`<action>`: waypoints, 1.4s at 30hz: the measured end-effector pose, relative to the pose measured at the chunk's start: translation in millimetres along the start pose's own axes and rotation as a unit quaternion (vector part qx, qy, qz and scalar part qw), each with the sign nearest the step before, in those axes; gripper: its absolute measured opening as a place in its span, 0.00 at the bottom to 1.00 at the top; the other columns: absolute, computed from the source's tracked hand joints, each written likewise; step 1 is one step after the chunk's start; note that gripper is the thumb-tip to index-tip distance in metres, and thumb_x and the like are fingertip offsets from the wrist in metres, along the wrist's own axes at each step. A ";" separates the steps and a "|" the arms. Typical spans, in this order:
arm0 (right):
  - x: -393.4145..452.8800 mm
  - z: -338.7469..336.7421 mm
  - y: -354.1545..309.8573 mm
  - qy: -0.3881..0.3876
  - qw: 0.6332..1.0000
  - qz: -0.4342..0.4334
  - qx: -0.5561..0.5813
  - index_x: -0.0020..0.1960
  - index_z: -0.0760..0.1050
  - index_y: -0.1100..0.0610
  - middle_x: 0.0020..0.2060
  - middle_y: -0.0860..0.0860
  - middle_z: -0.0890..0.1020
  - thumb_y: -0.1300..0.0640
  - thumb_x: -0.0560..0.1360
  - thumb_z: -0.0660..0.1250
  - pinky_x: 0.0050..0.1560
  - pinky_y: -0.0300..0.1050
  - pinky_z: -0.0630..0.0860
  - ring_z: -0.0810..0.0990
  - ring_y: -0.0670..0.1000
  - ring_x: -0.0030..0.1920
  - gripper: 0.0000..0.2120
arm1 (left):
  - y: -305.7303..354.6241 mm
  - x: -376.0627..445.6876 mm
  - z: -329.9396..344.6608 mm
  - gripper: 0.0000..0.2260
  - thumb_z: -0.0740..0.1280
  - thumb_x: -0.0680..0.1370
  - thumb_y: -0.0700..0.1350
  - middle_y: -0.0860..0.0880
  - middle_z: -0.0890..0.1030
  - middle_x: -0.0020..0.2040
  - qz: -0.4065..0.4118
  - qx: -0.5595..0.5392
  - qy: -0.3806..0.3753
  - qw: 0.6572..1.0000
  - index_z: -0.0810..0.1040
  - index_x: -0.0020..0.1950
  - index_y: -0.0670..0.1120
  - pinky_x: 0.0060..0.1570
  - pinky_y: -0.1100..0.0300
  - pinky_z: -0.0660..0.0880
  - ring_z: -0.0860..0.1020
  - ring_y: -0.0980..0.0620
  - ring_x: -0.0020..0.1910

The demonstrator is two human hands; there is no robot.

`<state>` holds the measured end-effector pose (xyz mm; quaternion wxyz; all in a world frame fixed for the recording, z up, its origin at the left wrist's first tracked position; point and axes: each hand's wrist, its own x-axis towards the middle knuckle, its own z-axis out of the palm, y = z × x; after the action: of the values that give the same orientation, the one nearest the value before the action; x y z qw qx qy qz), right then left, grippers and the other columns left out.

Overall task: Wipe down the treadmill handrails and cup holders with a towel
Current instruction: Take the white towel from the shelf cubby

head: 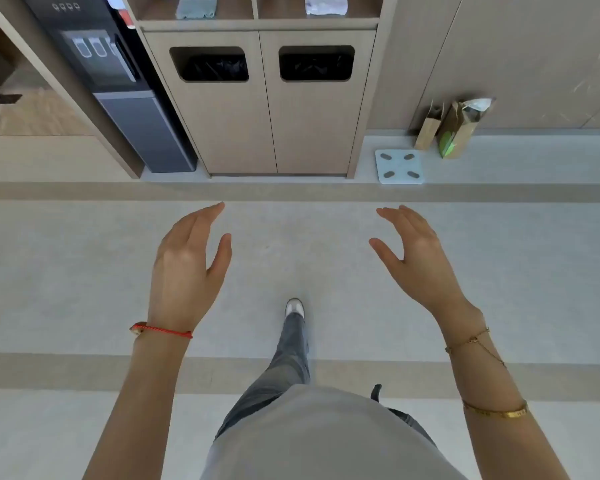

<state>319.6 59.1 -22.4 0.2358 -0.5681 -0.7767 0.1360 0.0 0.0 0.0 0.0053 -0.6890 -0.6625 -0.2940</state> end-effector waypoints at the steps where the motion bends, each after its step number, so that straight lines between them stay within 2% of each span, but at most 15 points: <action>1: 15.6 5.7 4.1 0.004 1.000 0.001 0.006 0.71 0.70 0.58 0.67 0.55 0.75 0.50 0.79 0.65 0.73 0.54 0.62 0.65 0.57 0.73 0.23 | -7.5 14.8 8.0 0.19 0.65 0.81 0.45 0.40 0.79 0.65 0.002 -0.012 0.006 1.000 0.73 0.71 0.41 0.65 0.44 0.75 0.77 0.41 0.64; 6: 117.1 22.0 7.7 -0.013 0.999 0.028 0.016 0.71 0.70 0.58 0.67 0.55 0.75 0.51 0.79 0.64 0.73 0.54 0.63 0.65 0.56 0.73 0.22 | -45.5 110.5 33.9 0.18 0.65 0.81 0.44 0.41 0.78 0.66 -0.007 -0.020 0.001 1.000 0.73 0.71 0.41 0.65 0.46 0.75 0.76 0.43 0.65; 10: 196.9 30.2 3.1 0.008 0.999 0.036 0.019 0.70 0.70 0.58 0.67 0.55 0.74 0.52 0.79 0.65 0.72 0.54 0.63 0.65 0.56 0.74 0.22 | -76.3 185.3 44.1 0.19 0.65 0.81 0.44 0.43 0.78 0.66 -0.010 -0.021 0.012 1.000 0.73 0.72 0.43 0.64 0.45 0.75 0.76 0.43 0.65; 15: 275.3 40.6 6.4 0.006 0.999 0.044 0.026 0.70 0.70 0.56 0.67 0.55 0.74 0.49 0.79 0.64 0.71 0.58 0.66 0.67 0.57 0.72 0.22 | -110.0 260.7 62.3 0.18 0.65 0.81 0.44 0.43 0.78 0.66 -0.019 -0.021 0.000 1.000 0.73 0.71 0.43 0.64 0.46 0.75 0.75 0.43 0.66; 27: 446.6 75.4 59.1 0.004 0.998 0.056 0.028 0.70 0.70 0.57 0.68 0.54 0.74 0.52 0.79 0.65 0.70 0.45 0.60 0.66 0.55 0.73 0.21 | -147.8 419.3 143.8 0.18 0.65 0.81 0.43 0.43 0.78 0.65 -0.009 -0.029 -0.004 1.000 0.73 0.71 0.43 0.61 0.48 0.76 0.75 0.45 0.64; 31: 525.0 75.7 87.6 0.006 0.998 0.055 0.038 0.70 0.70 0.56 0.68 0.54 0.74 0.51 0.79 0.65 0.71 0.47 0.60 0.64 0.55 0.73 0.21 | -148.7 496.5 179.0 0.17 0.64 0.82 0.44 0.44 0.78 0.64 0.001 -0.038 0.007 0.999 0.74 0.71 0.43 0.62 0.50 0.75 0.75 0.45 0.64; 36: 627.5 60.0 123.3 0.032 0.997 0.030 0.055 0.70 0.70 0.57 0.67 0.55 0.74 0.52 0.79 0.65 0.69 0.57 0.69 0.66 0.56 0.72 0.21 | -135.4 598.1 212.0 0.18 0.66 0.81 0.42 0.44 0.78 0.65 0.009 -0.046 0.025 0.999 0.73 0.71 0.43 0.64 0.48 0.75 0.76 0.46 0.65; 38: 662.1 56.5 135.7 0.034 0.998 0.023 0.053 0.70 0.70 0.57 0.66 0.54 0.74 0.52 0.79 0.65 0.69 0.59 0.69 0.67 0.56 0.72 0.21 | -132.3 631.3 224.3 0.17 0.66 0.81 0.41 0.44 0.78 0.65 0.015 -0.047 0.033 0.998 0.74 0.70 0.42 0.63 0.47 0.76 0.76 0.46 0.64; 40: 693.4 54.2 146.8 0.037 0.998 0.021 0.049 0.70 0.70 0.57 0.66 0.54 0.75 0.52 0.79 0.65 0.70 0.56 0.67 0.68 0.55 0.71 0.21 | -132.5 661.4 236.5 0.17 0.65 0.81 0.42 0.43 0.78 0.64 0.019 -0.047 0.034 0.998 0.74 0.70 0.42 0.61 0.47 0.76 0.76 0.45 0.63; 42: 714.3 54.1 154.4 0.038 0.998 0.018 0.042 0.69 0.71 0.57 0.65 0.54 0.75 0.53 0.79 0.66 0.71 0.48 0.64 0.68 0.54 0.70 0.20 | -133.8 683.0 246.7 0.17 0.63 0.81 0.43 0.43 0.79 0.62 0.025 -0.044 0.033 0.998 0.74 0.70 0.41 0.60 0.46 0.77 0.77 0.45 0.61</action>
<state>243.9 787.3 8.8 0.2869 -0.5763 -0.7501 0.1512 -58.9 735.6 26.2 0.0038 -0.6951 -0.6307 -0.3451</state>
